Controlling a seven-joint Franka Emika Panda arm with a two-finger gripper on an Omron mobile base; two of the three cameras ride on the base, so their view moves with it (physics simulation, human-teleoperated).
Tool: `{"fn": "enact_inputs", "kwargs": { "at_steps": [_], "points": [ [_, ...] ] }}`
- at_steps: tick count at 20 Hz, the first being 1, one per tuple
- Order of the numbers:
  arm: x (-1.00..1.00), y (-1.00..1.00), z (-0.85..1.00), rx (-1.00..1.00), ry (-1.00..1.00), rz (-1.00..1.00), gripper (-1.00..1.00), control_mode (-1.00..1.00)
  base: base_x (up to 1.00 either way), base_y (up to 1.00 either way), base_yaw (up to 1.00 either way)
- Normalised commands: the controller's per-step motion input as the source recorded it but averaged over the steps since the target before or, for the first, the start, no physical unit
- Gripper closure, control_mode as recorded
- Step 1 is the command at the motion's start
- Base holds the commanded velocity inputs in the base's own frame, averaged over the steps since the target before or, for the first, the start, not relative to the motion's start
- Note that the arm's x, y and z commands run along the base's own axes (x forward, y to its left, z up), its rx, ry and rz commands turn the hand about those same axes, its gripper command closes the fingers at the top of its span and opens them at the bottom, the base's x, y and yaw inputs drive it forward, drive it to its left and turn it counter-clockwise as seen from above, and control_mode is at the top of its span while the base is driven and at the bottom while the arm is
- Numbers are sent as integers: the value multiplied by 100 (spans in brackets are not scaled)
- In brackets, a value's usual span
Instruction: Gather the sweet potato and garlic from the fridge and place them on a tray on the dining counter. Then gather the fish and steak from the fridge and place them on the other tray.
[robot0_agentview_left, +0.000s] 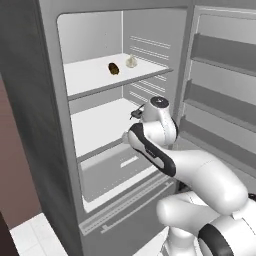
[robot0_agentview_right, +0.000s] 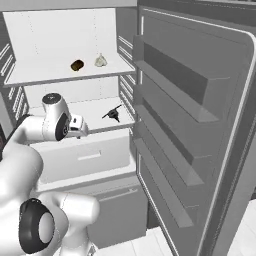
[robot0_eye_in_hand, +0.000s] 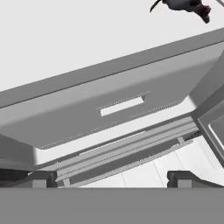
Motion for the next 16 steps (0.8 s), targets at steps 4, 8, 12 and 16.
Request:
{"fn": "enact_inputs", "kwargs": {
  "at_steps": [4, 8, 12, 16],
  "points": [
    [0, 0, 0, 0, 0, 0, -100, 100, 45, -21, 23],
    [0, 0, 0, 0, 0, 0, -100, 100, 48, -17, 22],
    [0, 0, 0, 0, 0, 0, -100, 100, 38, -19, 21],
    [0, 0, 0, 0, 0, 0, -100, 100, 43, -14, 19]
  ]
}}
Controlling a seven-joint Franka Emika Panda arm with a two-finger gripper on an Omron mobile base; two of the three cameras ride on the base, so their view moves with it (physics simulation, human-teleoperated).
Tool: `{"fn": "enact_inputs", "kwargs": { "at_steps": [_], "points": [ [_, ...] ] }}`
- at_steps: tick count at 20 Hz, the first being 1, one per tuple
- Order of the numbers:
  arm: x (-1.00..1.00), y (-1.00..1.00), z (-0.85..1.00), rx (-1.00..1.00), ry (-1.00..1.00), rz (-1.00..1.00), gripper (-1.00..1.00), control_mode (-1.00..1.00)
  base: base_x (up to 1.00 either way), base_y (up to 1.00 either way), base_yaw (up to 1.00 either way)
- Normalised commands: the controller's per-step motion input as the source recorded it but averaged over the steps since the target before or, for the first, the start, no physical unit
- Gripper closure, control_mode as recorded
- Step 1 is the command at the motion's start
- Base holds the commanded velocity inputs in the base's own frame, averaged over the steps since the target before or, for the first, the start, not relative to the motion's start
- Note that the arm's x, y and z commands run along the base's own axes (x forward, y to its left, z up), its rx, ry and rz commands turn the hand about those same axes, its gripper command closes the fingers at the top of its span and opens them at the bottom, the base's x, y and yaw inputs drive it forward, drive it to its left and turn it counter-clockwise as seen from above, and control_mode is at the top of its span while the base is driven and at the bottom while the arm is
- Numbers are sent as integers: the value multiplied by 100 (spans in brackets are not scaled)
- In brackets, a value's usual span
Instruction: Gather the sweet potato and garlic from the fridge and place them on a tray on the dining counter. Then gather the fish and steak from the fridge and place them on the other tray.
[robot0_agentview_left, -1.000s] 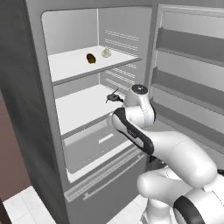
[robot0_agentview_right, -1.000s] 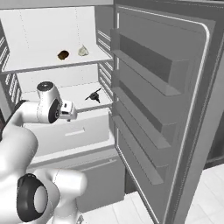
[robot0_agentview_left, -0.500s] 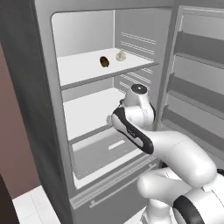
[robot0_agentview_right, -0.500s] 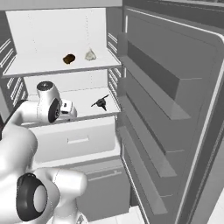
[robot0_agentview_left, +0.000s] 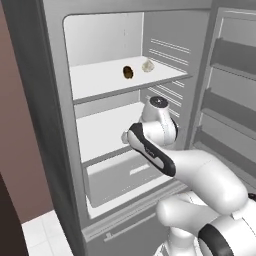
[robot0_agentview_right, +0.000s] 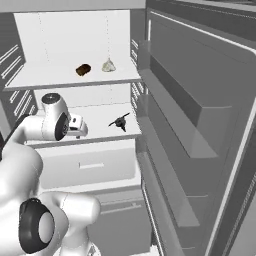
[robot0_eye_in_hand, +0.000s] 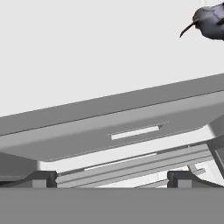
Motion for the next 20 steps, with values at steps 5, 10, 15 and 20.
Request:
{"fn": "enact_inputs", "kwargs": {
  "at_steps": [5, 10, 15, 20],
  "points": [
    [0, 0, 0, 0, 0, 0, -100, 100, 52, -10, 18],
    [0, 0, 0, 0, 0, 0, -100, 100, 50, -12, 18],
    [0, 0, 0, 0, 0, 0, -100, 100, 20, -20, 16],
    [7, -32, -6, 0, 3, 6, -100, -100, 0, 0, 0]
  ]
}}
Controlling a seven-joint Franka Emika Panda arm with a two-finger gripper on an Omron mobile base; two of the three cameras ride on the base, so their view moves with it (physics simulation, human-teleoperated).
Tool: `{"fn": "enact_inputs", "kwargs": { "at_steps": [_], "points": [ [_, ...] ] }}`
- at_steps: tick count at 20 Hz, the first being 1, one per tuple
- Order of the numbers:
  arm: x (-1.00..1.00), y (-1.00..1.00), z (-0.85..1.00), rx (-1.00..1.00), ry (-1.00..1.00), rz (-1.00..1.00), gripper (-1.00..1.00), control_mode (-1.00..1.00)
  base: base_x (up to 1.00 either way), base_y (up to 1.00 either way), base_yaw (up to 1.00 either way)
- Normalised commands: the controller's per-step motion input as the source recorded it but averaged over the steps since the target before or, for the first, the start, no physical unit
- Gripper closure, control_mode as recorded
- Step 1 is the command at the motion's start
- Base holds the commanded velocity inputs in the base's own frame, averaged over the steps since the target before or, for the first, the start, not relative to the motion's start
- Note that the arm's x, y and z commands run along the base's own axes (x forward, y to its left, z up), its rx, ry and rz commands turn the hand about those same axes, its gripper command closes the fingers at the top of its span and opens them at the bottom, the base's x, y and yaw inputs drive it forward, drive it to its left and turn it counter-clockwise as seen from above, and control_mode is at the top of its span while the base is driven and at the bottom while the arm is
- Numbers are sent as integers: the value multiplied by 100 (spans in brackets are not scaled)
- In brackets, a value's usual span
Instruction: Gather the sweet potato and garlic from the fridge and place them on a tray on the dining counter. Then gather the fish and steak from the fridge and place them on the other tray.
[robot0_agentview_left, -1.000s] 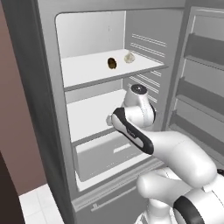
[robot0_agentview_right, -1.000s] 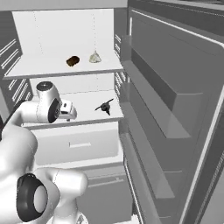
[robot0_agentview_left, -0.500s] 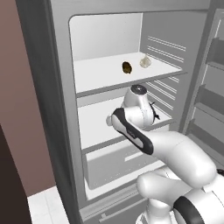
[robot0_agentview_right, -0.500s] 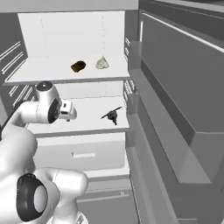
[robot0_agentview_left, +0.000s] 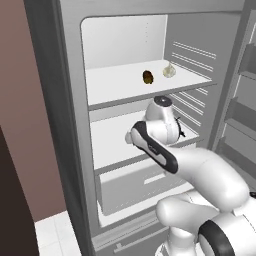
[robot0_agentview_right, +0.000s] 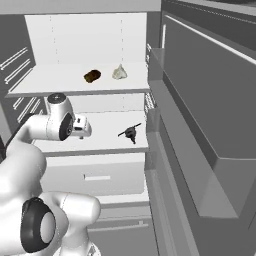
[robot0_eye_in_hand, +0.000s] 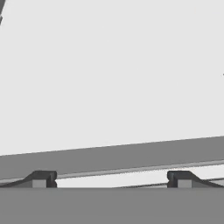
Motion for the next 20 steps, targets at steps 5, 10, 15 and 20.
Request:
{"fn": "enact_inputs", "kwargs": {
  "at_steps": [5, 10, 15, 20],
  "points": [
    [0, -40, 0, 0, 1, 0, -100, -100, 0, 0, 0],
    [-1, -61, 0, -1, 1, 0, -100, -100, 0, 0, 0],
    [0, -96, -10, -4, 0, 0, -100, -100, 0, 0, 0],
    [15, -82, -12, -8, 1, 1, -100, -100, 0, 0, 0]
  ]
}}
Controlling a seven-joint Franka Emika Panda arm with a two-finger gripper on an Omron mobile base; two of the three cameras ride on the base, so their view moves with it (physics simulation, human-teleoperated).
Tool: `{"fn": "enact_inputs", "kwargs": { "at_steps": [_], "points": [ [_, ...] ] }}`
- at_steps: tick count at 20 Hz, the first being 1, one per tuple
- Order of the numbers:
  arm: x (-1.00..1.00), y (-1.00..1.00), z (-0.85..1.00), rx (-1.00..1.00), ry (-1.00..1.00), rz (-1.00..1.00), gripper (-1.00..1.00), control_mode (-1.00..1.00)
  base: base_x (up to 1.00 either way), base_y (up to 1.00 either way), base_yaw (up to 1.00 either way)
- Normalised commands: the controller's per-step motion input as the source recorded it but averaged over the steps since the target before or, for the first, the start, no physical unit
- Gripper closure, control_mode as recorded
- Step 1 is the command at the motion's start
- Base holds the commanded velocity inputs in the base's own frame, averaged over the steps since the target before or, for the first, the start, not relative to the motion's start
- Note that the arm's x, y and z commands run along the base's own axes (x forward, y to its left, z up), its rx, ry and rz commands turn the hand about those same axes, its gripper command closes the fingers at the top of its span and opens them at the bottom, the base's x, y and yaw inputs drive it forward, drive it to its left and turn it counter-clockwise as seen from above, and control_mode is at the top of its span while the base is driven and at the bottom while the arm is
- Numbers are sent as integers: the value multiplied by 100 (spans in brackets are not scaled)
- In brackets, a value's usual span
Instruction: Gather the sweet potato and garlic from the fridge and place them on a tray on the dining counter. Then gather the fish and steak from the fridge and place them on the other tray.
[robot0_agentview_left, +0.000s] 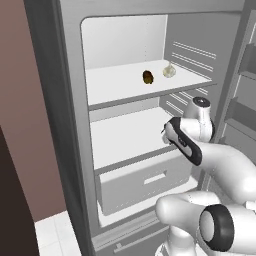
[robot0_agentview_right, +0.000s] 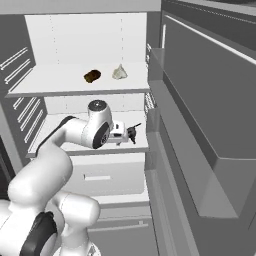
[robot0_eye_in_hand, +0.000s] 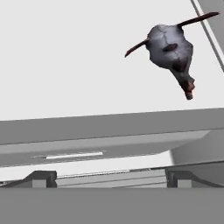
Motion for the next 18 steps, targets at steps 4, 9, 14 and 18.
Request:
{"fn": "enact_inputs", "kwargs": {
  "at_steps": [4, 9, 14, 18],
  "points": [
    [34, -60, 0, -8, 4, 2, -100, -100, 0, 0, 0],
    [29, -35, 0, -1, 1, 2, -100, -100, 0, 0, 0],
    [37, -17, -2, 0, 0, 2, -100, -100, 0, 0, 0],
    [51, 0, -20, 0, 0, 1, -100, -100, 0, 0, 0]
  ]
}}
